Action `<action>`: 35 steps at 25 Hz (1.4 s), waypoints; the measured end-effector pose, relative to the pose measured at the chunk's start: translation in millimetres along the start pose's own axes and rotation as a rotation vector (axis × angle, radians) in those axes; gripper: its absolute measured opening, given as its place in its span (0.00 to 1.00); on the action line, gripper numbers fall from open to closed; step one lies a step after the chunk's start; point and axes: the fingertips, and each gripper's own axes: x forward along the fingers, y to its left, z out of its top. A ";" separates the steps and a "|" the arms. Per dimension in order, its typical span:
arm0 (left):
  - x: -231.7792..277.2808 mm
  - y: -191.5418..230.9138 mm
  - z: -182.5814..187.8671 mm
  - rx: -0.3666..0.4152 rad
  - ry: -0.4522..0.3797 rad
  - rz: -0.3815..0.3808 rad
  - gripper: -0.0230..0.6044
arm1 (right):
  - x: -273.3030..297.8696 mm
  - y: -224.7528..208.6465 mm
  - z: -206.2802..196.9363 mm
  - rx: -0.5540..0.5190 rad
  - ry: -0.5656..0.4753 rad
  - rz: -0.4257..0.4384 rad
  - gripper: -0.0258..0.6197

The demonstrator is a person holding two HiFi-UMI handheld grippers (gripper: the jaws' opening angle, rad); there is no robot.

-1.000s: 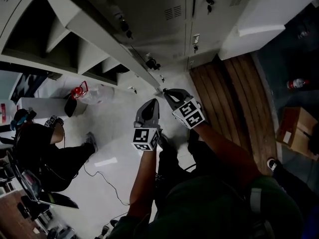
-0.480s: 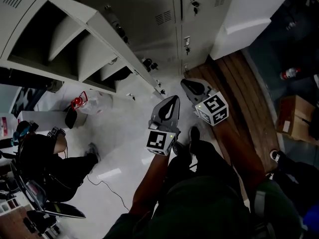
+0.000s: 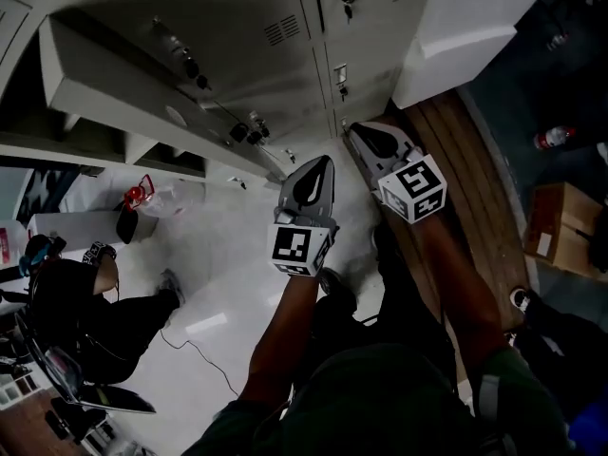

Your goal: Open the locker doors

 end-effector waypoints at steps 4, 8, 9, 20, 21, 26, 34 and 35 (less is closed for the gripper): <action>35.2 15.1 -19.2 -0.018 0.001 0.080 0.02 | 19.6 -40.5 -19.6 -0.004 0.014 0.018 0.05; 66.7 31.6 -30.7 -0.031 -0.005 0.144 0.02 | 46.6 -79.3 -47.2 0.015 0.043 0.032 0.05; 73.9 36.4 -34.7 -0.034 -0.003 0.157 0.02 | 54.8 -87.3 -54.4 0.021 0.050 0.037 0.05; 148.3 75.9 -82.9 -0.068 0.014 0.241 0.01 | 150.1 -158.7 -127.7 0.055 0.116 0.060 0.05; 153.6 78.6 -88.1 -0.068 0.016 0.244 0.02 | 156.8 -163.3 -133.2 0.057 0.117 0.060 0.05; 172.2 92.3 -110.4 -0.066 0.024 0.265 0.01 | 183.9 -177.4 -158.3 0.066 0.123 0.070 0.05; 191.9 112.8 -132.0 -0.070 0.023 0.293 0.01 | 214.2 -183.7 -175.1 0.056 0.112 0.078 0.05; 193.8 114.6 -133.5 -0.070 0.023 0.294 0.02 | 217.0 -184.2 -174.5 0.051 0.108 0.078 0.05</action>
